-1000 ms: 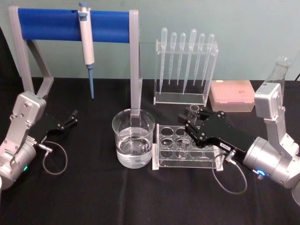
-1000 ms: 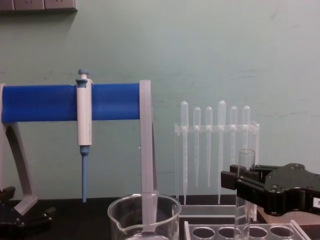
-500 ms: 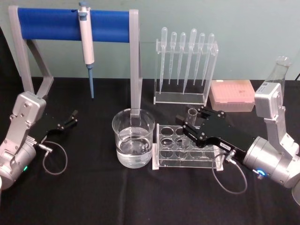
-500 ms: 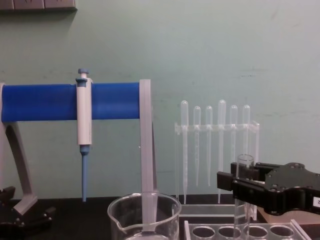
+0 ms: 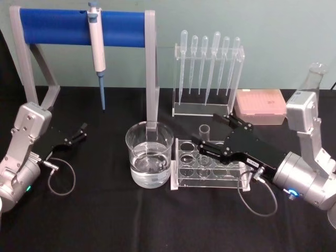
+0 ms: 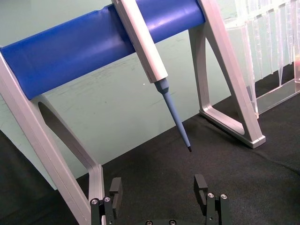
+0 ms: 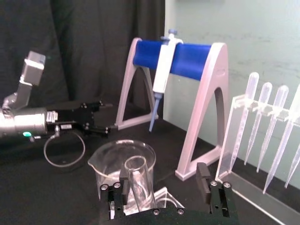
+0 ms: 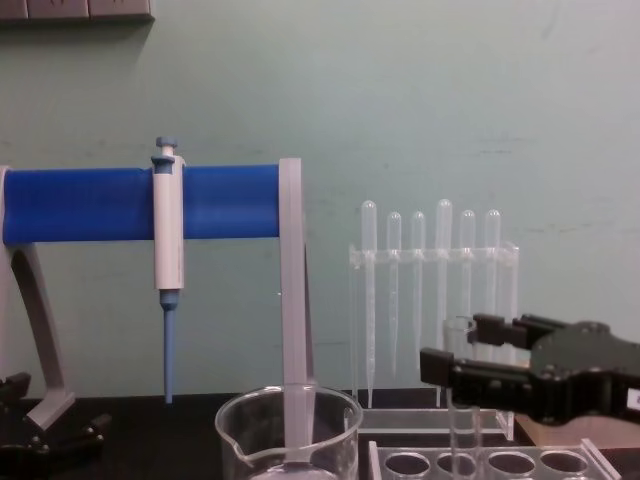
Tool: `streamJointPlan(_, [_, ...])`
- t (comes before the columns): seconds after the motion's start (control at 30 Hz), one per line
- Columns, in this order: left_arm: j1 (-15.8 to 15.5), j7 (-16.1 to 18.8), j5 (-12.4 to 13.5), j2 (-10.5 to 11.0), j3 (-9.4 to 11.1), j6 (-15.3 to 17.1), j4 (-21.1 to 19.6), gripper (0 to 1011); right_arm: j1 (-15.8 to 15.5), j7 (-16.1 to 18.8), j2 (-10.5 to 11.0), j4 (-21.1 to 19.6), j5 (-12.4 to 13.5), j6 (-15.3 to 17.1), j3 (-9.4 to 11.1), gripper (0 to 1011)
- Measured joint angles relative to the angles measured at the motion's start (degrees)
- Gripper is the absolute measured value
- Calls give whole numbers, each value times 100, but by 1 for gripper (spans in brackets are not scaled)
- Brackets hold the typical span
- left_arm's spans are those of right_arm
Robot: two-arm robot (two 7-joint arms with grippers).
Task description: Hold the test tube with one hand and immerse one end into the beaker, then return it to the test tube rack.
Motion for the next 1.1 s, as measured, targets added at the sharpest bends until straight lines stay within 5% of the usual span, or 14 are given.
streamJointPlan(0.2, [0, 0, 0, 0, 0, 0, 0, 1000, -70, 29, -3, -215, 203, -45, 144, 998])
streamJointPlan(0.4, [0, 0, 0, 0, 0, 0, 0, 1000, -158, -8, -50, -490, 556, -35, 340, 1004])
streamJointPlan(0.6, [0, 0, 0, 0, 0, 0, 0, 1000, -270, -597, -280, -605, 679, 45, 546, 1004])
streamJointPlan(0.77, [0, 0, 0, 0, 0, 0, 0, 1000, -342, -1223, -535, -525, 462, 71, 689, 1004])
streamJointPlan(0.87, [0, 0, 0, 0, 0, 0, 0, 1000, -395, -1827, -770, -371, 108, 53, 799, 1004])
streamJointPlan(1.1, [0, 0, 0, 0, 0, 0, 0, 1000, -388, -2545, -1045, 22, -432, 12, 909, 1004])
